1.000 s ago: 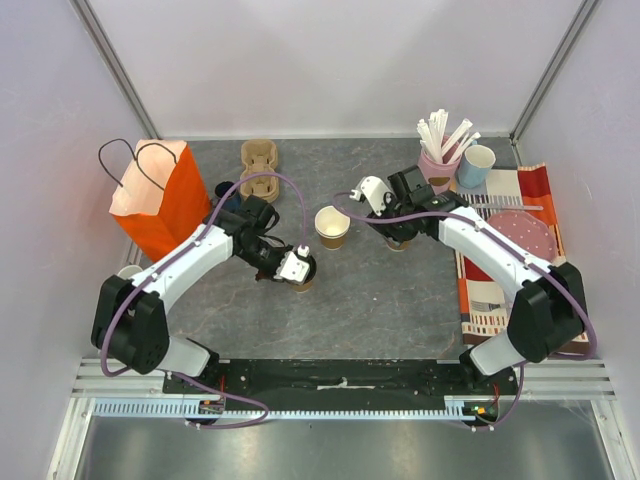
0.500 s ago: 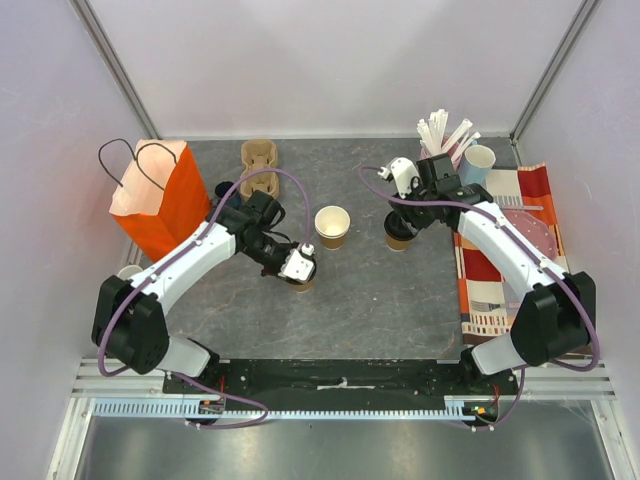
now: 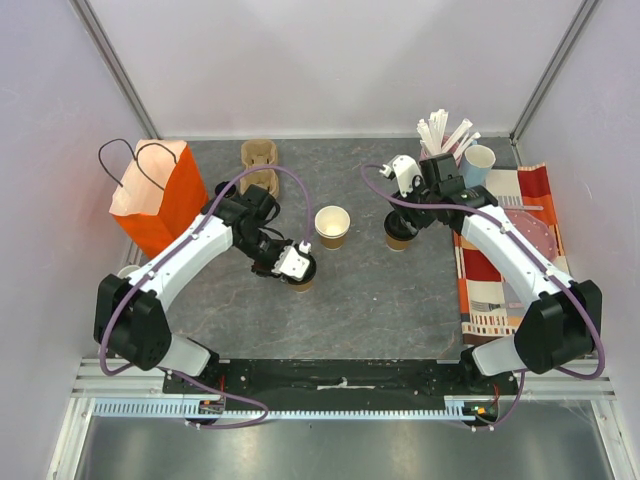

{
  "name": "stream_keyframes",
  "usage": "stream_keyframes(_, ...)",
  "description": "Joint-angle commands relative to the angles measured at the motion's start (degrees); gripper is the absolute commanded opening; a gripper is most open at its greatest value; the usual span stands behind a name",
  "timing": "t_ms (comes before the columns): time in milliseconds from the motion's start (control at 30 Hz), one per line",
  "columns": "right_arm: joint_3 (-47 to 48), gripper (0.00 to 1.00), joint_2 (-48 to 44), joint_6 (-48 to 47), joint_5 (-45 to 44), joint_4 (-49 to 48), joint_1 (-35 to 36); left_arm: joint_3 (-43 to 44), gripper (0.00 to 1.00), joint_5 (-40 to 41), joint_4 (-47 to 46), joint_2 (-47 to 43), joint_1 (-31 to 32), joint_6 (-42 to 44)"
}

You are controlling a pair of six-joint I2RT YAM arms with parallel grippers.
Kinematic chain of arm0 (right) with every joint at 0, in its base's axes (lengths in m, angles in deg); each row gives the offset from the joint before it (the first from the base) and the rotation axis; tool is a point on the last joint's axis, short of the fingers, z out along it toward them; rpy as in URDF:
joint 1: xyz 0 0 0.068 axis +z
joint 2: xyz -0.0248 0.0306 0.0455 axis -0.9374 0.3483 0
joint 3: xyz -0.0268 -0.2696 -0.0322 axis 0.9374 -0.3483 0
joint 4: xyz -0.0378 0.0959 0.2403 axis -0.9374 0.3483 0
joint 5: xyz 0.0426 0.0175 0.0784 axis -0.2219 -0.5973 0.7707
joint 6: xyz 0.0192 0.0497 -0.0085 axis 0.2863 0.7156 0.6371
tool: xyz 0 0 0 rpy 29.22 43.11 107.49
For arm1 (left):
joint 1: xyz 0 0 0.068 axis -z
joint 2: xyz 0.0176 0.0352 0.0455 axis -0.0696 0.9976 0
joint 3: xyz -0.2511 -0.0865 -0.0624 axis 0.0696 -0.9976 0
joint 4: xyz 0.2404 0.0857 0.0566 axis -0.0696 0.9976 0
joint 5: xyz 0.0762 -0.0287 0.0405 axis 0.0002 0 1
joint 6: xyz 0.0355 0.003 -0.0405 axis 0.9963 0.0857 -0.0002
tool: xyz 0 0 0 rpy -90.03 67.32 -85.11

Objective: Pack the takeout coffee

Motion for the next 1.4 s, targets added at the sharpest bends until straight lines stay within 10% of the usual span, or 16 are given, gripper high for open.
stream_keyframes(0,-0.7,0.55,-1.8,0.6,0.8,-1.4,0.0,-1.3,0.45,2.5,-0.9,0.4,-0.3,2.3)
stream_keyframes(433,-1.9,0.54,-3.0,0.9,2.4,-1.4,0.0,-1.9,0.33,2.5,-5.6,2.8,0.0,2.3)
stream_keyframes(833,-1.0,0.54,-3.9,2.0,1.9,-0.9,-0.1,0.0,0.02,-0.6,-3.1,3.1,0.5,3.7)
stream_keyframes(1367,1.6,0.57,-9.5,17.0,-6.4,-7.2,-19.6,34.2,0.02,-6.6,-2.3,24.2,20.6,-20.7)
